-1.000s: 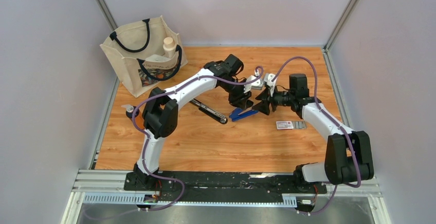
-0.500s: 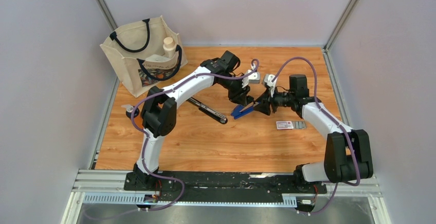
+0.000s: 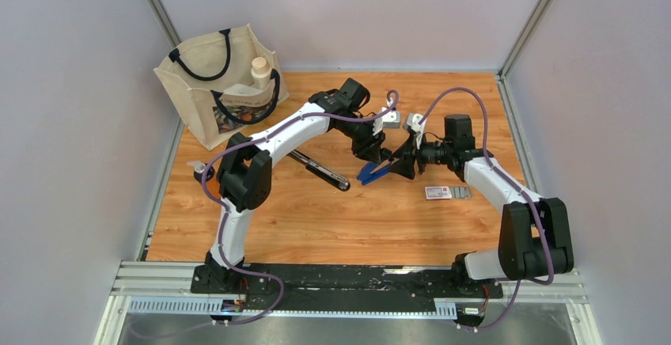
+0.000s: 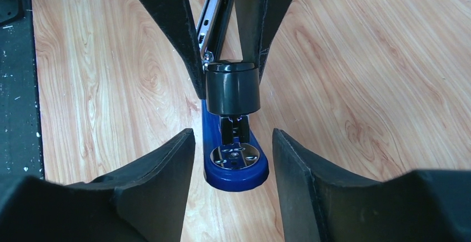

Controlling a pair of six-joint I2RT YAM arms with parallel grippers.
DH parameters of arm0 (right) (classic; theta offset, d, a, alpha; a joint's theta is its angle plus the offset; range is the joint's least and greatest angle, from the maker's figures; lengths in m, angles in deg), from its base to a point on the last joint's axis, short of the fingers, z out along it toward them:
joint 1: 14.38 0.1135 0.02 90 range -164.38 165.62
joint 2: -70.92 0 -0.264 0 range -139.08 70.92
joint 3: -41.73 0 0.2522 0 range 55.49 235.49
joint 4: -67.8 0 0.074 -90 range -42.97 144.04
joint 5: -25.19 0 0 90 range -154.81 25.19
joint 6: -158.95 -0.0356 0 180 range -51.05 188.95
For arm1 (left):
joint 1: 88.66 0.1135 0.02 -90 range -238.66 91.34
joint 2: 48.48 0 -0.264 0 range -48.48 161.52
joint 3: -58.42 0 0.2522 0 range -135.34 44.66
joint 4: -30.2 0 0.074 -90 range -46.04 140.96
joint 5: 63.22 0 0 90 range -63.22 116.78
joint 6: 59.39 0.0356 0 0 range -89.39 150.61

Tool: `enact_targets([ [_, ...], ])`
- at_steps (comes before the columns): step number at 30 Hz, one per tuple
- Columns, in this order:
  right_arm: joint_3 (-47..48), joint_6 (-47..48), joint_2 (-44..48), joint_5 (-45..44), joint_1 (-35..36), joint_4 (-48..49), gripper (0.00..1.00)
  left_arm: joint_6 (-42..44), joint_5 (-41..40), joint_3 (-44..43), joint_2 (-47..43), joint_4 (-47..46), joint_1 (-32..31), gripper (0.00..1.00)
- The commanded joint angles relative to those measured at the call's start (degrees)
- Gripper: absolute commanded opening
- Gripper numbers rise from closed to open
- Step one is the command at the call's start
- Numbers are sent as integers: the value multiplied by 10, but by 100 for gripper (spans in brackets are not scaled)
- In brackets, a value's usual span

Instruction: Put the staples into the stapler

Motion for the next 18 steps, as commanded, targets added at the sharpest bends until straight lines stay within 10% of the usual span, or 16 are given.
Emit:
enact_targets([
  [1, 16, -20, -2, 17, 1, 33, 57, -7, 43, -14, -42, -18, -2, 0],
  [8, 14, -25, -8, 6, 13, 41, 52, -4, 42, -13, -37, -15, -3, 0],
  [18, 27, 18, -21, -18, 15, -13, 11, -41, 50, -26, -39, -34, 2, 0],
])
